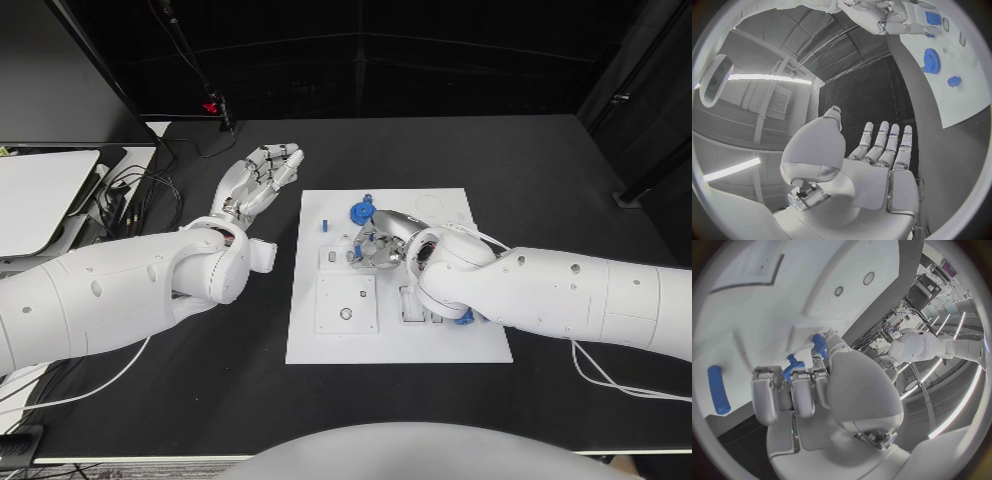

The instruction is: Assemble the parts on the task board

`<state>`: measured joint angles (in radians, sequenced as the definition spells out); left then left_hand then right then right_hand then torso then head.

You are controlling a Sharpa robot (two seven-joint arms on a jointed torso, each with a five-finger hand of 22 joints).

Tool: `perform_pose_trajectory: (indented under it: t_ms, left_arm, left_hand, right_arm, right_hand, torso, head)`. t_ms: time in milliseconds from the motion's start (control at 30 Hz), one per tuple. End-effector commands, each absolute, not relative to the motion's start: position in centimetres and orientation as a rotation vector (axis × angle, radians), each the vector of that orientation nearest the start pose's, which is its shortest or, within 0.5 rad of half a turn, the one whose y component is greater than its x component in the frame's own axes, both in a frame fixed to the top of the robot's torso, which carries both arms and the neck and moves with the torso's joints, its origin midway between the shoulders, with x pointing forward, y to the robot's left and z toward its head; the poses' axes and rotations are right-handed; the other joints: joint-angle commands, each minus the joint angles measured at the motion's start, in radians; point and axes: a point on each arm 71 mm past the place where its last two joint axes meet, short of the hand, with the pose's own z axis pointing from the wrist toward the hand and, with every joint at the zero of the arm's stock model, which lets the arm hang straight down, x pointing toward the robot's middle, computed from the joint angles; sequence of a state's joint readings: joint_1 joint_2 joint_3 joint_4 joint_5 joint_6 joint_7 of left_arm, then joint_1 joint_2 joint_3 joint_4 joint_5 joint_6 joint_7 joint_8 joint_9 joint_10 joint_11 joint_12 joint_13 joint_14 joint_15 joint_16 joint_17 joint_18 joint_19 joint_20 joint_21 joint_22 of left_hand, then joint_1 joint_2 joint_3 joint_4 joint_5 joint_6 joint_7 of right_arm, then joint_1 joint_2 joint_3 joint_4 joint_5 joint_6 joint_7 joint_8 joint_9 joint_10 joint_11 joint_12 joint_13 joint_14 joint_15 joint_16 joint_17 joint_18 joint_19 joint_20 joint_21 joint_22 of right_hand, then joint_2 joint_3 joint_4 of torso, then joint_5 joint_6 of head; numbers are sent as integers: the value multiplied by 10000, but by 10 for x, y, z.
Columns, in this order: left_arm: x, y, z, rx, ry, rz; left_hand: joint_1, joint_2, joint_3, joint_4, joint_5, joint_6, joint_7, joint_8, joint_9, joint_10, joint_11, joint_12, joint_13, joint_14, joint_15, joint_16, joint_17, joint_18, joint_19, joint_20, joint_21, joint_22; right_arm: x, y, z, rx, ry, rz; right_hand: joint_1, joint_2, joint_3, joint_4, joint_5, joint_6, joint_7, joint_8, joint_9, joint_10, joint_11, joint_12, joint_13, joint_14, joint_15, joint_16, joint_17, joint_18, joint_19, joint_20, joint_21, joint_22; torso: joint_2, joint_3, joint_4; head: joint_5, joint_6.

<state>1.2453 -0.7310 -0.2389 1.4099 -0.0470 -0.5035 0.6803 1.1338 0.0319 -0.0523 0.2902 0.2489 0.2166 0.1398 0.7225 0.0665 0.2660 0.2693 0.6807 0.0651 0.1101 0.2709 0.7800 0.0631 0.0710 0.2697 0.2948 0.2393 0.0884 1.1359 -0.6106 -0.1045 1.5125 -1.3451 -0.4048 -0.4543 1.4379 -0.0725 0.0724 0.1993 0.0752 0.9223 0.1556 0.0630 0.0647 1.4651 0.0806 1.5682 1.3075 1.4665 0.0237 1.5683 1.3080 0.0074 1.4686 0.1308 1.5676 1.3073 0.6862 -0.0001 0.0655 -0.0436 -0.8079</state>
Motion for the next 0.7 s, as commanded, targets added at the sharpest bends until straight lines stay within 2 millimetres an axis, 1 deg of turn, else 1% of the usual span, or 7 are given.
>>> perform_pose_trajectory:
  t_ms: [33,167,233,433,533,600,700]
  left_arm:
    - [488,197,-195,-6972,10893,-15327]
    - [488,197,-195,-6979,10905,-15334]
    - [488,197,-195,-6987,10918,-15346]
    - [487,198,-196,-6870,11132,-15344]
    - [487,198,-196,-6682,11322,-15261]
    - [486,199,-197,-6466,11613,-15117]
    - [485,200,-199,-6058,12196,-14860]
  left_hand:
    - [11,114,-66,12,69,78,1593,-33,-8,54,5,64,-4,89,13,47,17,54,-70,-24,59,16]
    - [11,114,-66,12,69,78,1593,-33,-8,54,5,64,-4,89,13,47,17,54,-70,-24,59,16]
    - [12,115,-67,12,69,78,1593,-33,-8,54,5,64,-4,89,13,47,17,53,-71,-24,59,16]
    - [68,94,-110,5,77,79,1591,-44,-9,64,1,71,-4,100,12,59,17,52,-12,-25,123,39]
    - [124,95,-246,18,85,104,1582,-61,-11,367,-42,229,18,537,-61,307,67,137,734,-34,768,283]
    - [104,122,-427,21,84,122,1561,-69,-16,933,-116,544,78,1223,-187,671,150,271,1696,-51,1554,585]
    - [-96,241,-735,22,-2,119,1419,-66,-17,2279,-314,1202,304,2425,-451,1252,371,477,2083,-71,1861,714]
  right_arm:
    - [461,-105,-236,1078,18232,6175]
    - [461,-105,-234,1105,17924,6328]
    - [460,-105,-231,1160,17551,6491]
    - [457,-117,-221,1885,16133,7311]
    - [456,-128,-217,2595,15688,7712]
    - [454,-139,-214,3306,15502,7957]
    - [454,-157,-207,4511,15570,8448]
  right_hand:
    - [-65,-183,-22,84,-91,-102,-11,26,9,1057,59,26,2633,1043,57,25,2628,-74,1022,71,32,2635]
    - [-257,-788,-89,542,-214,-440,2,-14,-12,1057,56,26,2633,1043,56,25,2628,-74,1022,77,32,2635]
    - [-391,-1202,-248,919,-228,-1110,74,-63,-53,1057,110,26,2633,1043,72,25,2628,-74,1022,90,32,2635]
    - [-1320,-1510,-1189,989,-217,-1999,87,-65,-67,1057,83,26,2633,1043,77,25,2628,-74,1022,116,32,2635]
    - [-1638,-1356,-1316,996,-95,-1901,71,-23,-42,1057,-6,26,2633,1043,12,25,2628,-74,1022,74,32,2635]
    - [-1821,-1339,-1386,994,7,-1820,63,-7,-31,1057,-38,26,2633,1043,-11,25,2628,-74,1022,43,32,2635]
    - [-2163,-937,-1529,978,173,-1071,-80,123,39,1057,-194,26,2633,1043,-137,25,2628,116,489,-62,-457,2276]
  torso:
    - [0,-1,1]
    - [3,-1,1]
    - [4,1,-6]
    - [-7,16,-15]
    - [-15,20,6]
    - [-16,24,36]
    - [-23,35,11]
  head:
    - [-9,15]
    - [-16,21]
    - [-15,25]
    - [46,31]
    - [64,53]
    - [79,64]
    - [179,71]
